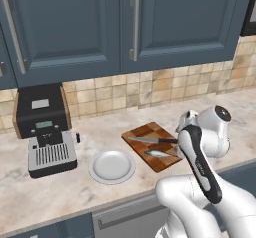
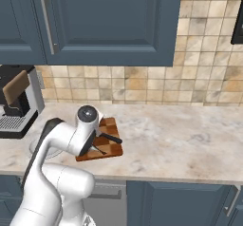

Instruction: Pick up the knife from the drawer and place it on the cutting board. Then place the meat from the plate to the cutting board.

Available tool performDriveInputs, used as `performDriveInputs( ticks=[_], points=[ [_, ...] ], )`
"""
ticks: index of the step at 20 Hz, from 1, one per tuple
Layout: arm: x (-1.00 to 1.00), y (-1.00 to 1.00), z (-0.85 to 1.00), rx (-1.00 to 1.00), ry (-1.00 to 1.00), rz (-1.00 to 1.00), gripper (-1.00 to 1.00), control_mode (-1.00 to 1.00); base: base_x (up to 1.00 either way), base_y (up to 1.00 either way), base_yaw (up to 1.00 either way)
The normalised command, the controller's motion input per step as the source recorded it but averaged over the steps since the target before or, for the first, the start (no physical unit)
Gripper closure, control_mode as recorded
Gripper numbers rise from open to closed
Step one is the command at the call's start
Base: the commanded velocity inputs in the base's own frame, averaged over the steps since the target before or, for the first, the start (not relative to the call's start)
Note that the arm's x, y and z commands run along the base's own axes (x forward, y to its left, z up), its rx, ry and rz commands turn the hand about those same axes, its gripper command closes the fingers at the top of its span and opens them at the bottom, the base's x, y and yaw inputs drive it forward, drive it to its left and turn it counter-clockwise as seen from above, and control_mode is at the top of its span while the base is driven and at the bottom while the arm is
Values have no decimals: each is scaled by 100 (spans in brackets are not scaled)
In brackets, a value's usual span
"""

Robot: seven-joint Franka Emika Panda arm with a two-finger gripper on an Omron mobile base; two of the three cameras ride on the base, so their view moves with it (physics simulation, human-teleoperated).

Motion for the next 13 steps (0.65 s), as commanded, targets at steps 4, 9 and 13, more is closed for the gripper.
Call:
performDriveInputs(
  ticks=[4,9,13],
  points=[
    [-35,0,56,14,-21,-11,-100,-100,0,0,0],
    [-26,0,69,10,-17,-10,-100,-100,0,0,0],
    [-41,0,76,13,-6,-8,-100,-100,0,0,0]
  ],
)
